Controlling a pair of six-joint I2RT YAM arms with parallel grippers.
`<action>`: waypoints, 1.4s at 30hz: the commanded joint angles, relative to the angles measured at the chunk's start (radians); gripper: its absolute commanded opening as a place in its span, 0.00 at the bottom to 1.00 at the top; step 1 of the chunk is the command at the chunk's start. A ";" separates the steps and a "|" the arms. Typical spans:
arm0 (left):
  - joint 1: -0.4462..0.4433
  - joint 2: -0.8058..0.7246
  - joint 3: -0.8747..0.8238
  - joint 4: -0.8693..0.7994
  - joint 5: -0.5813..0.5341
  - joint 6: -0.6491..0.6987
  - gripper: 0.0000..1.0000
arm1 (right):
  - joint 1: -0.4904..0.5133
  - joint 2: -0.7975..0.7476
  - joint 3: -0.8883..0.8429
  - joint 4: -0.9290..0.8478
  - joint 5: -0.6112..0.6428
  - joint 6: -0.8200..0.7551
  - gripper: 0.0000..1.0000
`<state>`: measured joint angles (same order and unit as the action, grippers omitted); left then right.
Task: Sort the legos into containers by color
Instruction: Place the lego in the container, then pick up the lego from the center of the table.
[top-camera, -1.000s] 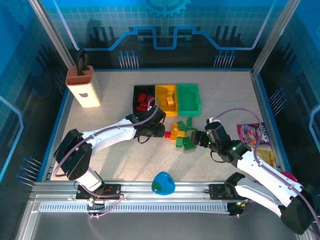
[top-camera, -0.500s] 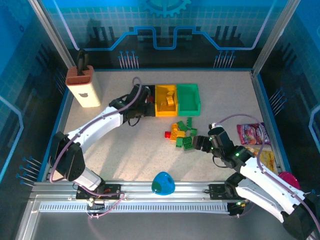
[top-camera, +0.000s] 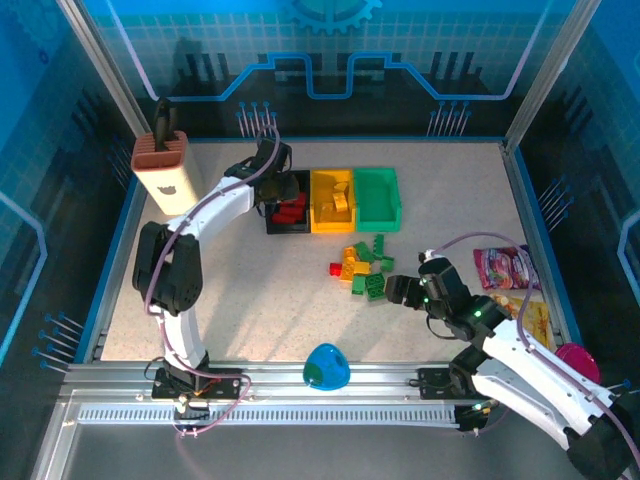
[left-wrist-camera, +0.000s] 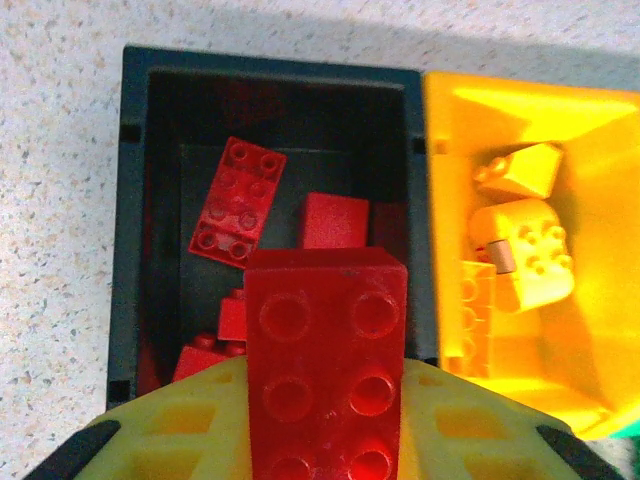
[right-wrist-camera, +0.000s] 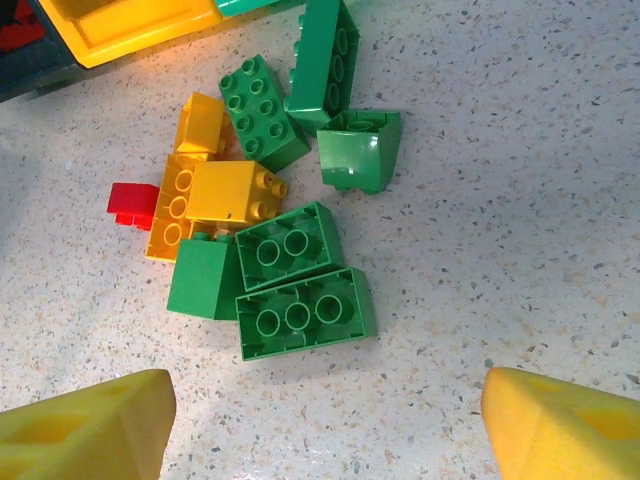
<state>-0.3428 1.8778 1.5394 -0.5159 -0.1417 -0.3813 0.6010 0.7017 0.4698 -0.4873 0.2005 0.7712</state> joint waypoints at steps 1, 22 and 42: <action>0.030 0.065 0.067 0.002 0.043 0.017 0.22 | -0.001 -0.019 -0.015 -0.028 -0.010 0.020 0.81; -0.019 -0.413 -0.100 0.151 0.011 0.098 0.82 | 0.041 0.112 0.072 0.028 -0.040 -0.089 0.81; -0.124 -1.154 -0.991 0.181 0.058 -0.131 0.71 | 0.158 0.831 0.667 -0.073 -0.210 -0.658 0.79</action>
<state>-0.4473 0.7757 0.6071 -0.2905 -0.1074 -0.4305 0.7380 1.4525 1.0626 -0.5083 0.0601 0.2512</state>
